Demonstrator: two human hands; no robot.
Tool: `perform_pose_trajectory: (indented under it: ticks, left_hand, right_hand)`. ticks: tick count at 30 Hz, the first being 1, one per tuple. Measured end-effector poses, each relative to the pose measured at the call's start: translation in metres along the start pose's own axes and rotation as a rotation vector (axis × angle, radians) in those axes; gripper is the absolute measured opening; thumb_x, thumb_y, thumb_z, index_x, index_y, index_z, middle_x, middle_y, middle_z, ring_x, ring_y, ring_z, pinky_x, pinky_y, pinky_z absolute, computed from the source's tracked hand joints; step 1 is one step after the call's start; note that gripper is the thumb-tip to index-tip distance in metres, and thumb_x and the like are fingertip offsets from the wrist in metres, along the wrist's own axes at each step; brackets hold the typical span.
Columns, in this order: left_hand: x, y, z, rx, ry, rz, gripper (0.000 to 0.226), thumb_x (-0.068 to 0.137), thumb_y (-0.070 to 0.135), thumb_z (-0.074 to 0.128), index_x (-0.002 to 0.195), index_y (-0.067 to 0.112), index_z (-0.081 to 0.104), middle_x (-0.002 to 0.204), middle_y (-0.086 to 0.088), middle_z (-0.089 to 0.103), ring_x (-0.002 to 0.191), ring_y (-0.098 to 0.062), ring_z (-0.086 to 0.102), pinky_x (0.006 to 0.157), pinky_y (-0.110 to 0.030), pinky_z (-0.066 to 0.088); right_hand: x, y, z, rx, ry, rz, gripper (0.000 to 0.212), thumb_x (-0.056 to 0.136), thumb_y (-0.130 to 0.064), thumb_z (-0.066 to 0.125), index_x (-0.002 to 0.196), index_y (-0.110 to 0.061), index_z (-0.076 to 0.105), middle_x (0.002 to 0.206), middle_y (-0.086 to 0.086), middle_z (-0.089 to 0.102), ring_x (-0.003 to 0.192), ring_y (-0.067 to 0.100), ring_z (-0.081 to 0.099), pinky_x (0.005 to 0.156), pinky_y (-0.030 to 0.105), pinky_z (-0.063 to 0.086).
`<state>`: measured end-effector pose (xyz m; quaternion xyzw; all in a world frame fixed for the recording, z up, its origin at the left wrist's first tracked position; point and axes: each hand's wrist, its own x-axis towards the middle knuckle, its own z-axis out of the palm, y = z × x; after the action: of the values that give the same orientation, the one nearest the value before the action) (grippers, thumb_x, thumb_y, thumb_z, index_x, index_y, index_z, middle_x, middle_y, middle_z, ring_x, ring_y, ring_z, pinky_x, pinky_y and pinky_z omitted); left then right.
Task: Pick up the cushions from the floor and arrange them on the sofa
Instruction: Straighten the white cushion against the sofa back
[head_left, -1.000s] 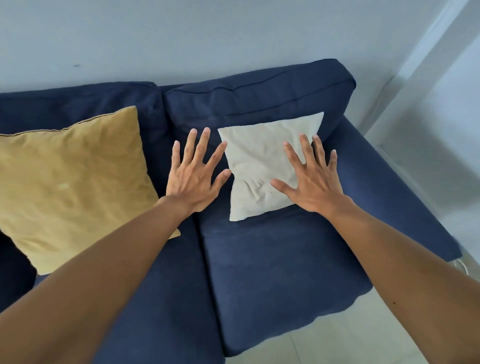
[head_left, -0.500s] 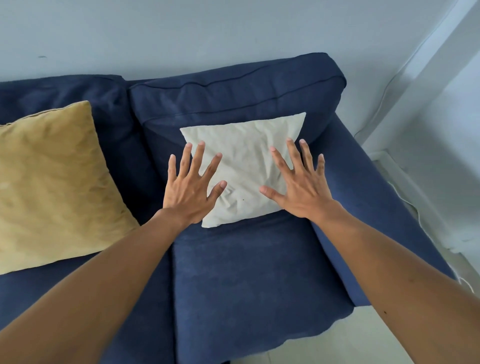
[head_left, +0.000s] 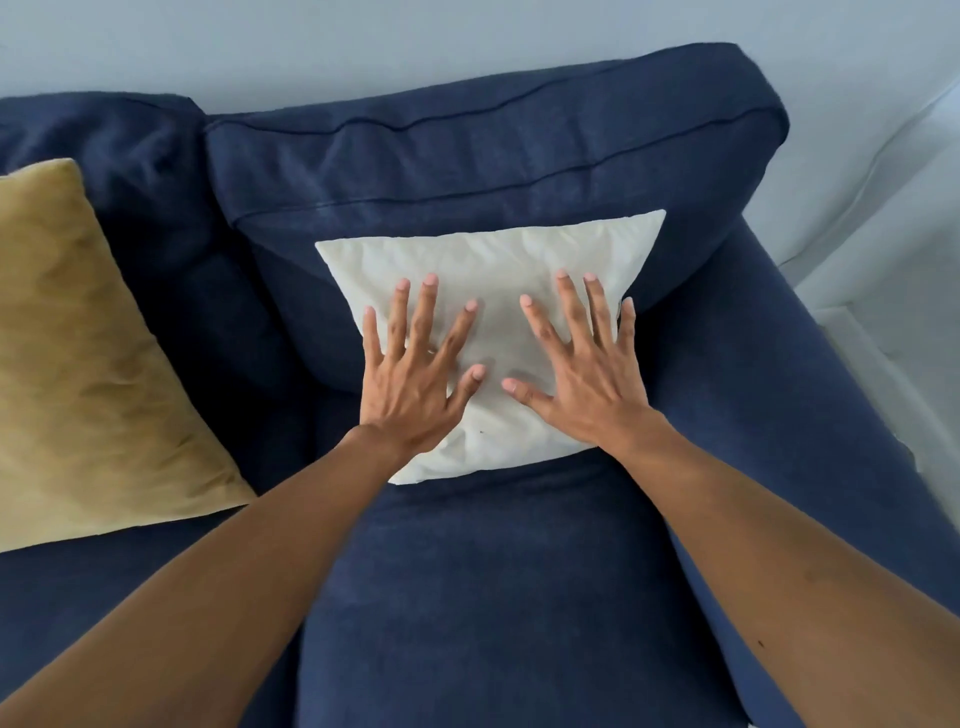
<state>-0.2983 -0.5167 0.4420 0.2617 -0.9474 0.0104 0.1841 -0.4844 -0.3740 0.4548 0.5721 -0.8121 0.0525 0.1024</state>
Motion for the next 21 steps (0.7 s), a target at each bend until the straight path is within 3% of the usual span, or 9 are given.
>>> perform_pose_trajectory:
  ticks: [7, 14, 21]
  left_hand:
    - [0.026, -0.016, 0.033, 0.036, 0.038, -0.028, 0.069, 0.104, 0.065, 0.024, 0.164, 0.031, 0.019, 0.172, -0.014, 0.006, 0.158, -0.039, 0.001, 0.119, -0.071, 0.005]
    - [0.069, -0.044, 0.031, 0.069, -0.019, -0.253, 0.070, 0.103, 0.068, 0.015, 0.164, 0.035, 0.009, 0.173, -0.011, -0.003, 0.159, -0.037, -0.005, 0.121, -0.069, -0.001]
    - [0.082, -0.047, 0.015, 0.058, -0.049, -0.369, 0.068, 0.104, 0.063, 0.016, 0.164, 0.033, 0.013, 0.173, -0.010, -0.003, 0.158, -0.037, -0.006, 0.123, -0.066, -0.001]
  right_hand:
    - [0.024, 0.020, 0.037, -0.027, 0.023, -0.026, 0.100, 0.086, -0.090, 0.026, 0.164, -0.030, 0.008, 0.171, 0.013, -0.003, 0.156, 0.041, -0.005, 0.114, 0.076, 0.009]
    - [0.061, 0.063, 0.043, -0.031, -0.040, 0.025, 0.097, 0.087, -0.090, 0.015, 0.163, -0.032, 0.000, 0.171, 0.009, -0.014, 0.155, 0.041, -0.013, 0.113, 0.079, 0.006]
    - [0.083, 0.102, 0.027, -0.026, -0.060, 0.079, 0.092, 0.088, -0.088, 0.007, 0.160, -0.036, -0.014, 0.169, 0.005, -0.022, 0.154, 0.038, -0.020, 0.114, 0.078, 0.001]
